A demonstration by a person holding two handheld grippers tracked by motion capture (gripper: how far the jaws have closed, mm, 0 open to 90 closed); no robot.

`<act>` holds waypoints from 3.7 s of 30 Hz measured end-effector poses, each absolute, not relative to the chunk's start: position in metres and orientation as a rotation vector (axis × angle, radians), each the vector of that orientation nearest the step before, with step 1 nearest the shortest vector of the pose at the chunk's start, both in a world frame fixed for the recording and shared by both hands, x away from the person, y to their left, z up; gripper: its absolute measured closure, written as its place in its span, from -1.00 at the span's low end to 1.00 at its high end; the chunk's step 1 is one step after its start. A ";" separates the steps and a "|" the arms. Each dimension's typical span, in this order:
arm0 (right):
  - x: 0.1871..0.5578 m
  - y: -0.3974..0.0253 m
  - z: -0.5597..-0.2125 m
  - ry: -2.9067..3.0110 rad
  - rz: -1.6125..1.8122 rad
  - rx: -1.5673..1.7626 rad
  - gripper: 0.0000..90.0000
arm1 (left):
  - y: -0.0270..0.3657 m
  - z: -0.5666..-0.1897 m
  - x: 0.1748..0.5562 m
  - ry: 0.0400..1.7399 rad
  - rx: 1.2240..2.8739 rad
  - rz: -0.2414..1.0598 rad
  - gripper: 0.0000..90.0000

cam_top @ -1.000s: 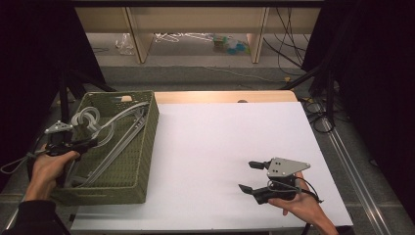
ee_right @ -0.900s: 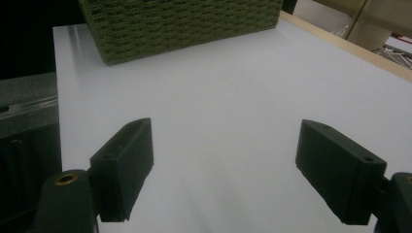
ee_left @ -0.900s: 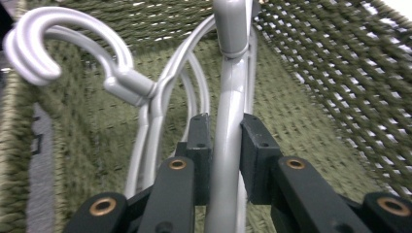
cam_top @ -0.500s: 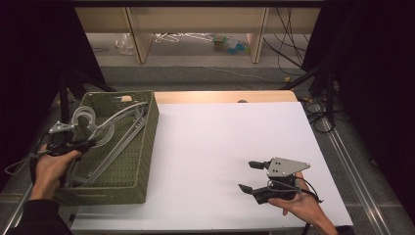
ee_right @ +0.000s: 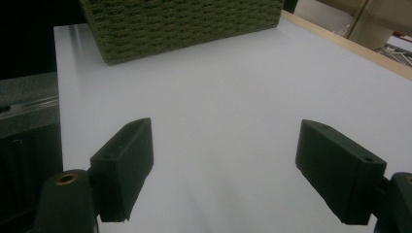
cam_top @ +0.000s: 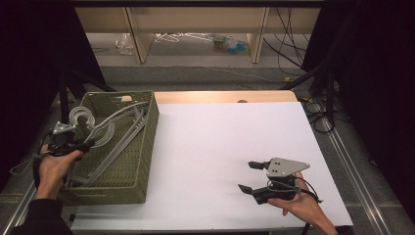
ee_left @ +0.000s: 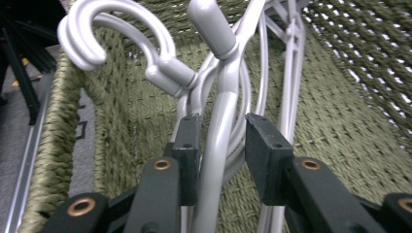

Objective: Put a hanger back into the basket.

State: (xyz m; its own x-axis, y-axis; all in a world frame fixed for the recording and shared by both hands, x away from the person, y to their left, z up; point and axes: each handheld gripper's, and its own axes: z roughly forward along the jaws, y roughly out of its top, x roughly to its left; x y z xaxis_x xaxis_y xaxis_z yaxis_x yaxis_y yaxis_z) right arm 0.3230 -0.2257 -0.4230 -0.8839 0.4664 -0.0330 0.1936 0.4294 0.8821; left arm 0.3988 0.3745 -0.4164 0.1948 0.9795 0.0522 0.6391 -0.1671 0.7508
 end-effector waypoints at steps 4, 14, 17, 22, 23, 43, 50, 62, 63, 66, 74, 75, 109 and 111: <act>0.323 -0.226 -0.423 2.418 1.427 0.570 -0.50 | 0.370 -0.419 0.401 1.532 1.860 0.771 0.43; 0.323 -0.226 -0.423 2.423 1.428 0.573 -0.50 | 0.369 -0.421 0.401 1.558 1.883 0.832 0.38; 0.323 -0.226 -0.423 2.424 1.424 0.572 -0.50 | 0.370 -0.421 0.401 1.577 1.861 0.823 0.26; 0.323 -0.226 -0.423 2.423 1.424 0.572 -0.50 | 0.371 -0.414 0.399 1.601 1.794 0.842 -0.02; 0.323 -0.226 -0.423 2.416 1.436 0.572 -0.50 | 0.370 -0.412 0.399 1.598 1.776 0.847 -0.06; 0.323 -0.226 -0.424 2.409 1.431 0.587 -0.50 | 0.346 -0.380 0.381 1.415 1.711 0.810 -0.29; 0.323 -0.226 -0.425 2.411 1.422 0.601 -0.50 | 0.317 -0.364 0.374 1.276 1.671 0.775 -0.39; 0.322 -0.227 -0.425 2.392 1.439 0.630 -0.50 | 0.283 -0.360 0.365 1.160 1.664 0.669 -0.45; 0.321 -0.227 -0.425 2.390 1.438 0.632 -0.50 | 0.280 -0.360 0.364 1.147 1.662 0.667 -0.45; 0.322 -0.227 -0.425 2.390 1.443 0.636 -0.50 | 0.274 -0.359 0.362 1.117 1.655 0.652 -0.51; 0.322 -0.226 -0.426 2.386 1.454 0.640 -0.50 | 0.254 -0.356 0.353 1.050 1.679 0.629 -0.63; 0.322 -0.227 -0.426 2.383 1.457 0.640 -0.50 | 0.252 -0.356 0.352 1.045 1.680 0.627 -0.63; 0.322 -0.228 -0.426 2.342 1.471 0.671 -0.50 | 0.185 -0.380 0.285 0.856 1.847 0.602 -0.59; 0.322 -0.228 -0.426 2.339 1.470 0.673 -0.50 | 0.182 -0.382 0.283 0.850 1.846 0.600 -0.59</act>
